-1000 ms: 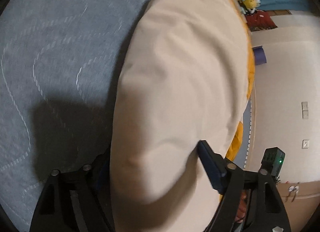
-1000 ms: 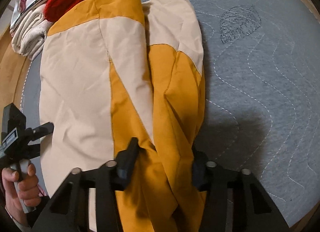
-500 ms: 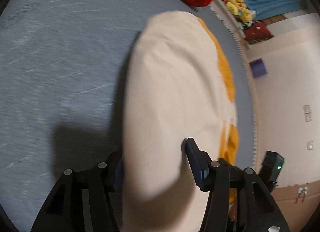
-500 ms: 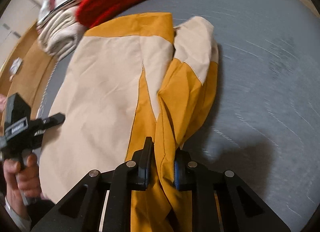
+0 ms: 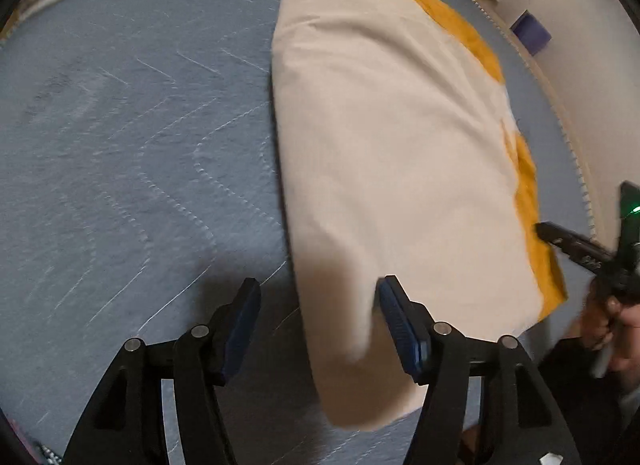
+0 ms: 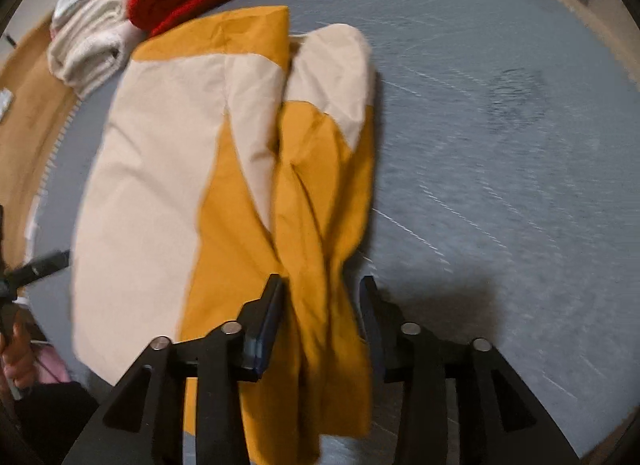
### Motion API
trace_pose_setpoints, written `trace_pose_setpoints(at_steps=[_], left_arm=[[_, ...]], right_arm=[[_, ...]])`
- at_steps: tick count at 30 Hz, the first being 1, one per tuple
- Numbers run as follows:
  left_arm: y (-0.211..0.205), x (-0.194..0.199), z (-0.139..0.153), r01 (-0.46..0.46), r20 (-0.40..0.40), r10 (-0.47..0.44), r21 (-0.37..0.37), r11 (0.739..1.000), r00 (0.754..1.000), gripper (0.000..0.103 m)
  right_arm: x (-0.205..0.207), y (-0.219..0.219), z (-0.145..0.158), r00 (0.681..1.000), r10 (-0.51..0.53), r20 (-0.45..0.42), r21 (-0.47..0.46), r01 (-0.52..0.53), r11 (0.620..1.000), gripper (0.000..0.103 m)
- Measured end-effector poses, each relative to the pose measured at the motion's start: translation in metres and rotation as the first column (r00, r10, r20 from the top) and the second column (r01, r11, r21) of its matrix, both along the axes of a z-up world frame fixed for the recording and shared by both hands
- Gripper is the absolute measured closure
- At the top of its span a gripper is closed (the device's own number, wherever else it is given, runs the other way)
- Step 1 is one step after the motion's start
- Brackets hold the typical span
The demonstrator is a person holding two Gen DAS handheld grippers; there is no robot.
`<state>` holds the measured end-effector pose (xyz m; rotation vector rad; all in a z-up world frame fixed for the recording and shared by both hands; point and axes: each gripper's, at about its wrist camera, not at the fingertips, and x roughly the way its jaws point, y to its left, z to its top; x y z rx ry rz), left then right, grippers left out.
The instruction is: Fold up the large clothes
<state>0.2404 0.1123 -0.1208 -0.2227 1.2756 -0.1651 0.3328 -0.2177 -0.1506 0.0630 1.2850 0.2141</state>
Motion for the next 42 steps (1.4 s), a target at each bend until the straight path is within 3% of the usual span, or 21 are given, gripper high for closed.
trace_pose_setpoints(at_steps=[3, 4, 6, 8, 11, 13, 15, 18, 22, 25, 26, 33, 42], left_arm=[[-0.009, -0.020, 0.031, -0.001, 0.105, -0.010, 0.103, 0.995, 0.994, 0.046], [-0.013, -0.030, 0.044, 0.001, 0.147, -0.023, 0.144, 0.990, 0.989, 0.046], [-0.022, -0.047, 0.063, -0.015, 0.204, -0.018, 0.162, 0.987, 0.979, 0.043], [-0.031, -0.071, 0.085, -0.033, 0.264, -0.006, 0.145, 0.989, 0.965, 0.032], [-0.047, -0.107, 0.111, -0.022, 0.339, -0.033, 0.158, 0.987, 0.940, 0.019], [-0.062, -0.127, 0.131, -0.029, 0.387, -0.035, 0.159, 0.987, 0.921, 0.013], [-0.070, -0.149, 0.143, -0.038, 0.422, -0.028, 0.145, 0.989, 0.906, 0.008], [-0.080, -0.185, 0.153, -0.071, 0.452, 0.019, 0.099, 0.992, 0.892, 0.001], [-0.093, -0.216, 0.136, -0.135, 0.453, 0.084, 0.081, 0.987, 0.887, 0.001], [-0.099, -0.218, 0.118, -0.146, 0.382, 0.105, 0.081, 0.986, 0.918, 0.001], [-0.099, -0.215, 0.116, -0.148, 0.380, 0.109, 0.076, 0.986, 0.918, 0.001], [-0.092, -0.207, 0.113, -0.230, 0.421, 0.164, 0.111, 0.967, 0.892, 0.001], [-0.099, -0.202, 0.104, -0.217, 0.400, 0.161, 0.099, 0.971, 0.902, 0.001]], right_arm=[[-0.012, 0.003, 0.011, 0.999, -0.005, 0.044, -0.134, 0.011, 0.991, 0.058], [-0.022, 0.004, 0.020, 0.996, -0.005, 0.090, -0.229, 0.026, 0.973, 0.058], [-0.037, 0.001, 0.041, 0.983, -0.022, 0.180, -0.277, 0.072, 0.958, 0.058], [-0.057, 0.000, 0.072, 0.954, -0.046, 0.296, -0.245, 0.122, 0.962, 0.058], [-0.101, 0.000, 0.121, 0.874, -0.063, 0.482, -0.185, 0.172, 0.967, 0.050], [-0.131, 0.001, 0.145, 0.823, -0.070, 0.564, -0.146, 0.183, 0.972, 0.029], [-0.167, 0.008, 0.166, 0.771, -0.076, 0.632, -0.103, 0.181, 0.978, 0.014], [-0.213, 0.011, 0.184, 0.739, -0.078, 0.669, -0.070, 0.167, 0.983, 0.004], [-0.259, 0.009, 0.187, 0.762, -0.090, 0.642, -0.044, 0.153, 0.987, 0.000], [-0.280, 0.010, 0.176, 0.812, -0.068, 0.580, -0.055, 0.123, 0.991, 0.000], [-0.282, 0.015, 0.171, 0.825, -0.050, 0.563, -0.060, 0.101, 0.993, 0.000], [-0.268, 0.034, 0.147, 0.852, 0.008, 0.524, -0.104, 0.055, 0.993, 0.000], [-0.257, 0.048, 0.136, 0.869, 0.015, 0.494, -0.102, 0.041, 0.994, 0.000]])
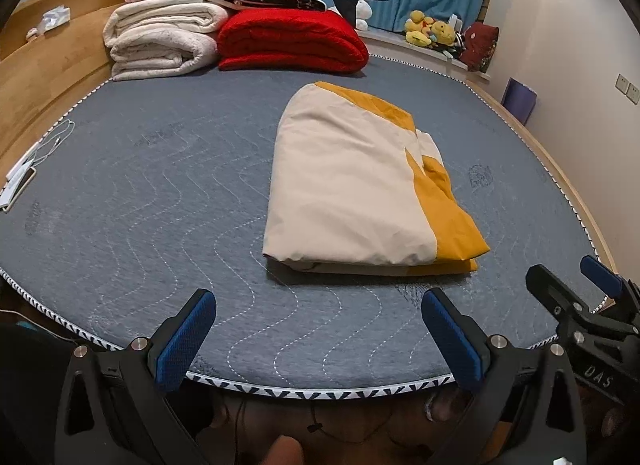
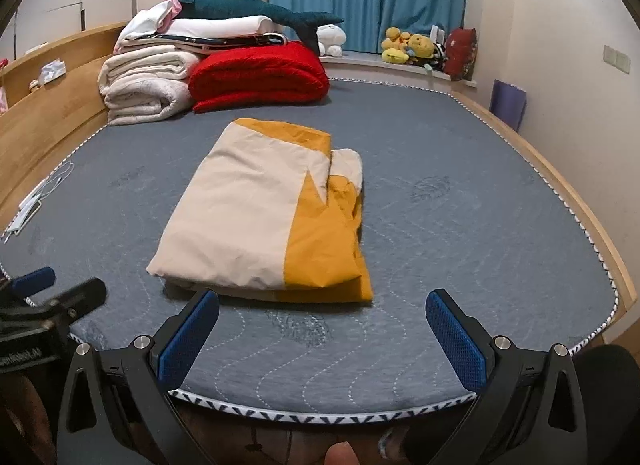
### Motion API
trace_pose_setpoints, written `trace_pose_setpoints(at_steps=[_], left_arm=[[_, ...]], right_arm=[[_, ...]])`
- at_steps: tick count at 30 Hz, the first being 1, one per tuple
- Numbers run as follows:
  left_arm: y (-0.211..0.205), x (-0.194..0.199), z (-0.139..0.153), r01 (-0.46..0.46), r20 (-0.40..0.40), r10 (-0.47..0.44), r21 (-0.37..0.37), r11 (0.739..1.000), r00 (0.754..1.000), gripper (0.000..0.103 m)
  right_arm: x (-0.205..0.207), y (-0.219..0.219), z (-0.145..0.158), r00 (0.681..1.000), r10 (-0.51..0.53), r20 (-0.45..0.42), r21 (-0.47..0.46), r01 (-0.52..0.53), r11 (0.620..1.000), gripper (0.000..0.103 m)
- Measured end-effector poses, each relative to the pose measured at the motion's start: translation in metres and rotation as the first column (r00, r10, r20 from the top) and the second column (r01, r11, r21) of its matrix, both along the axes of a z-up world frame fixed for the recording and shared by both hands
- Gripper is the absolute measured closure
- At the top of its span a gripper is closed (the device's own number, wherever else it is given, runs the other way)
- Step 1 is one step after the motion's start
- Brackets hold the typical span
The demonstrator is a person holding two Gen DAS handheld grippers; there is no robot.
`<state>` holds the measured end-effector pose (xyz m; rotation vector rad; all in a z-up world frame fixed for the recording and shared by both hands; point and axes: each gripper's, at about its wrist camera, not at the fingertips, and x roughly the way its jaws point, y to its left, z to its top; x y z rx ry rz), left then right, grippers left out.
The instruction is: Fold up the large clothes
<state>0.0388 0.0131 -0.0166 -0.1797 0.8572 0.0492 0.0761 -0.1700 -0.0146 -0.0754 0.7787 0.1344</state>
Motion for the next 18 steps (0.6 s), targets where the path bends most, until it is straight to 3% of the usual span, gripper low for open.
trace_pose_setpoints(at_steps=[18], left_arm=[[-0.0038, -0.0002, -0.0021, 0.011, 0.001, -0.011, 0.019, 1.000, 1.000, 0.001]], right_arm=[[-0.0010, 0.0075, -0.0039, 1.000, 0.009, -0.013, 0.003, -0.009, 1.000, 0.000]])
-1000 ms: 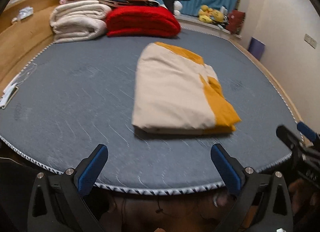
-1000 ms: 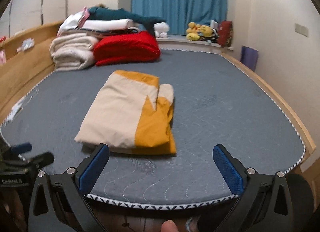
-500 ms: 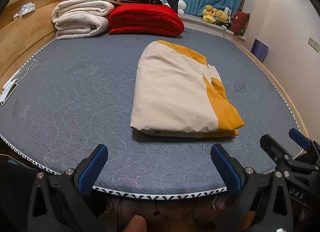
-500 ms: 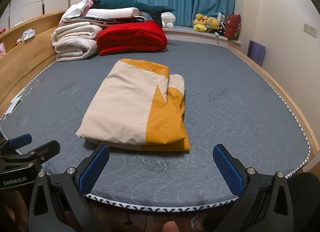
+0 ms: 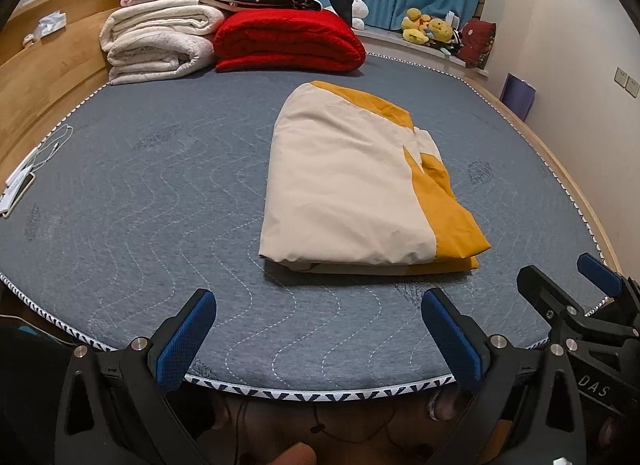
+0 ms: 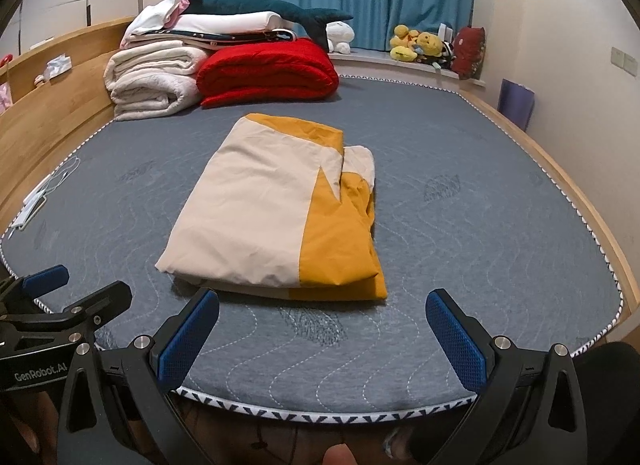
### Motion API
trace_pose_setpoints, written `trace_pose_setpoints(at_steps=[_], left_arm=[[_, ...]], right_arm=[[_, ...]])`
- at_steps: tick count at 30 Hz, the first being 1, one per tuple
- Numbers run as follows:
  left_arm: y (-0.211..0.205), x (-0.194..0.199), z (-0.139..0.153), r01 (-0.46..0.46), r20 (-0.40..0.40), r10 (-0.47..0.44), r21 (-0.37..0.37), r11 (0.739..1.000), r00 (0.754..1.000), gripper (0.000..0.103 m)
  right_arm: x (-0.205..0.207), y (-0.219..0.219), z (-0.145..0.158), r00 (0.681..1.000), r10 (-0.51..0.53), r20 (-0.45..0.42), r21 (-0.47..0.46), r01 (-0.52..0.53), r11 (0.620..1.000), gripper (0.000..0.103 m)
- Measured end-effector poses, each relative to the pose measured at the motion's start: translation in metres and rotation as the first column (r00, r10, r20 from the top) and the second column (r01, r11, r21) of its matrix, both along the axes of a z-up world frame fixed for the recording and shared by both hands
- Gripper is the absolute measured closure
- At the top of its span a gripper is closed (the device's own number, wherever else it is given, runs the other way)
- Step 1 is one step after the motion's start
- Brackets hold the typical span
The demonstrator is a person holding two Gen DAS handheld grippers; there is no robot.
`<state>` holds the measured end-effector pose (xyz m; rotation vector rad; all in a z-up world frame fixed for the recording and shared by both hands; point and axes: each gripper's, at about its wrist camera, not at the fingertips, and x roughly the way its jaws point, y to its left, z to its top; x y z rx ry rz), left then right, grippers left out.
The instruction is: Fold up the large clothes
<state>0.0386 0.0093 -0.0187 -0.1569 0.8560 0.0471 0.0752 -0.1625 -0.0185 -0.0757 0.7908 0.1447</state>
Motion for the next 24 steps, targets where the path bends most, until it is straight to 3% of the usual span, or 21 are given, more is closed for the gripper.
trace_pose_setpoints(at_steps=[24], left_arm=[[-0.0004, 0.0017, 0.0004, 0.003, 0.000, -0.003, 0.003, 1.000, 1.000, 0.001]], right_arm=[[0.0012, -0.0023, 0.0002, 1.000, 0.004, 0.001, -0.002, -0.004, 1.000, 0.000]])
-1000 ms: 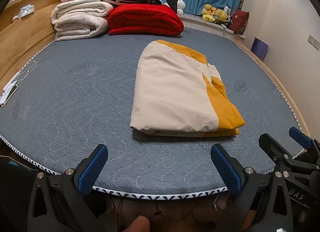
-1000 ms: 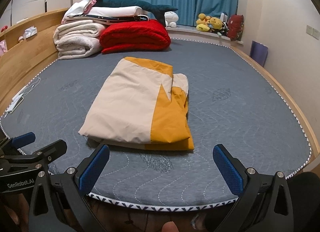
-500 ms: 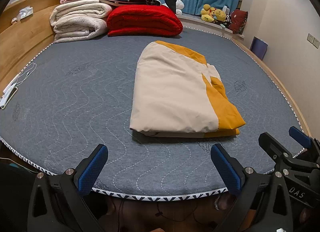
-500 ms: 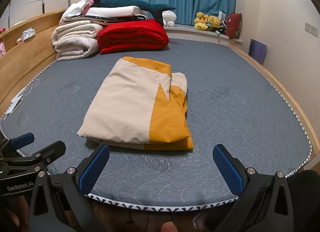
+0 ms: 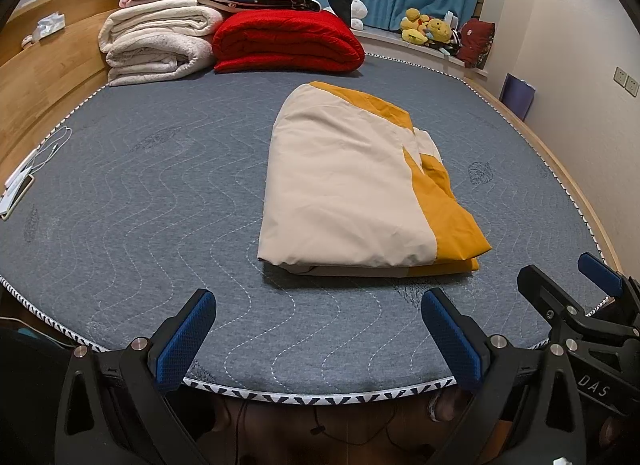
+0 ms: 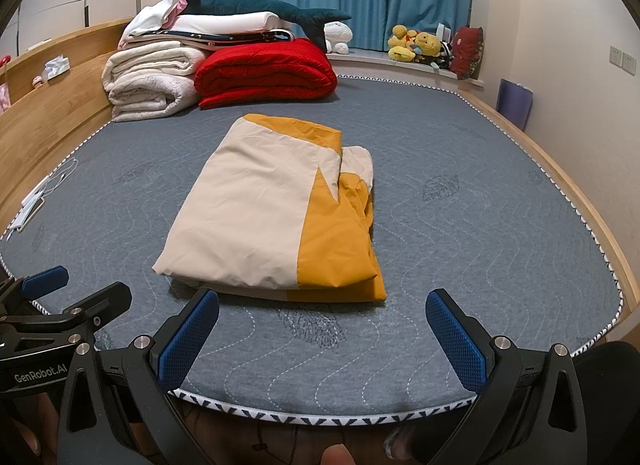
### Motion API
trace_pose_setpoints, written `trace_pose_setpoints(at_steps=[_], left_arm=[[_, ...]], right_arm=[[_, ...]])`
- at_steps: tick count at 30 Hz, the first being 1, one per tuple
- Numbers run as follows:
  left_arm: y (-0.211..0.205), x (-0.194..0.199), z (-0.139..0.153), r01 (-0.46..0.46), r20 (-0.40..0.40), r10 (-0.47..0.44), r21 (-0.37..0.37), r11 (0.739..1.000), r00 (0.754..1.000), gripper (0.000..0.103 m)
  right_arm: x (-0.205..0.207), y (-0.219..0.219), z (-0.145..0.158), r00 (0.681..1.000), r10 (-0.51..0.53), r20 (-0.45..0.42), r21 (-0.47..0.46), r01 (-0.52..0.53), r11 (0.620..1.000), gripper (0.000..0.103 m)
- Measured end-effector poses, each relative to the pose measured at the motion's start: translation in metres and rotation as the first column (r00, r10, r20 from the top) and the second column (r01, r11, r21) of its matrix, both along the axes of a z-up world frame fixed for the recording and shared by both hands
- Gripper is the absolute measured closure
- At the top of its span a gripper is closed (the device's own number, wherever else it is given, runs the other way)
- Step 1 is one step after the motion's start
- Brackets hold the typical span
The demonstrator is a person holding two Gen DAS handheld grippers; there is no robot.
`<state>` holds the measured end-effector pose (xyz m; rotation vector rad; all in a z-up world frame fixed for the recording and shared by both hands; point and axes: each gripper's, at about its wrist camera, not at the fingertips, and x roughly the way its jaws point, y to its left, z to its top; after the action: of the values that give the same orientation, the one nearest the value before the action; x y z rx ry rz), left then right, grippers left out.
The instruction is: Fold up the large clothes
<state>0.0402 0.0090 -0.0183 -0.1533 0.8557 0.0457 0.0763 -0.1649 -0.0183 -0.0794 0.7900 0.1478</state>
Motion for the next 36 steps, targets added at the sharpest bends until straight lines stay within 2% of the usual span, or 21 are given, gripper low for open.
trace_pose_setpoints(at_steps=[36], left_arm=[[-0.0019, 0.0023, 0.0002, 0.003, -0.001, -0.003, 0.000, 1.000, 1.000, 0.001]], right_arm=[[0.0033, 0.0014, -0.0007, 1.000, -0.003, 0.002, 0.004, 0.003, 1.000, 0.000]])
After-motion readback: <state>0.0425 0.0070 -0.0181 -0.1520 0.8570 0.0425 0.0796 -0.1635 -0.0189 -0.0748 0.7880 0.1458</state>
